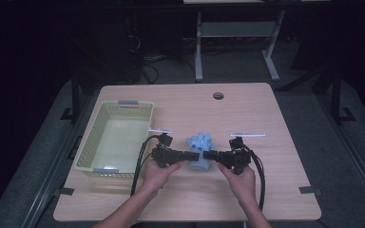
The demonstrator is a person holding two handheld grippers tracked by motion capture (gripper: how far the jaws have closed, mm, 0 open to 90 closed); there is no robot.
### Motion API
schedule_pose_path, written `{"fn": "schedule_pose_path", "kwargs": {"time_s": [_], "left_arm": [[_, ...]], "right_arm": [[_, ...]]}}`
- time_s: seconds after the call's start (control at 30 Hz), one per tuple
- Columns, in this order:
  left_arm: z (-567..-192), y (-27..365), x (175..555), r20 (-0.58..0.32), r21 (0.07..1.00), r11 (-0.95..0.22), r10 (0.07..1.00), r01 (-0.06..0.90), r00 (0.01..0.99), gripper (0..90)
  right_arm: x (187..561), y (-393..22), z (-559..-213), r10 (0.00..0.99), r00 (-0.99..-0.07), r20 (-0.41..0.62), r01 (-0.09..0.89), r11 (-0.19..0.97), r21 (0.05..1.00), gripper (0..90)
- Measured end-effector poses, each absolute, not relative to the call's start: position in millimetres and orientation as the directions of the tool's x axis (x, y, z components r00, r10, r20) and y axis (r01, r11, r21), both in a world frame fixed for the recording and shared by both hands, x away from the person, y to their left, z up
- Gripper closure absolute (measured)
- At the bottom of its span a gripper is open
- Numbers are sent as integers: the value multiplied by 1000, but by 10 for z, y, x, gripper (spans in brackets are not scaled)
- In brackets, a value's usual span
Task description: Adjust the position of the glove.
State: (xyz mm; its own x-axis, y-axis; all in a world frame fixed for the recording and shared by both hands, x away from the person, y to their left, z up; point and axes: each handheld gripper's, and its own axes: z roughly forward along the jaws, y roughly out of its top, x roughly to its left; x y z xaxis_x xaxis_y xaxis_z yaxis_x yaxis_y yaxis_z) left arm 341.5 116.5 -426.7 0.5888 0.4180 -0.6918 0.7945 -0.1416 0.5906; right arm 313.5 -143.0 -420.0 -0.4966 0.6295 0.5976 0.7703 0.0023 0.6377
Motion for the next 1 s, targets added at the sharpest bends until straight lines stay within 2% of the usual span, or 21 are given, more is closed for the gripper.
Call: {"fn": "schedule_pose_path", "kwargs": {"time_s": [1.0], "left_arm": [[-3984, 1511, 3456, -688, 624, -116, 386, 773, 614, 749]], "right_arm": [[3264, -1127, -3844, 599, -571, 561, 732, 63, 678, 795]]}}
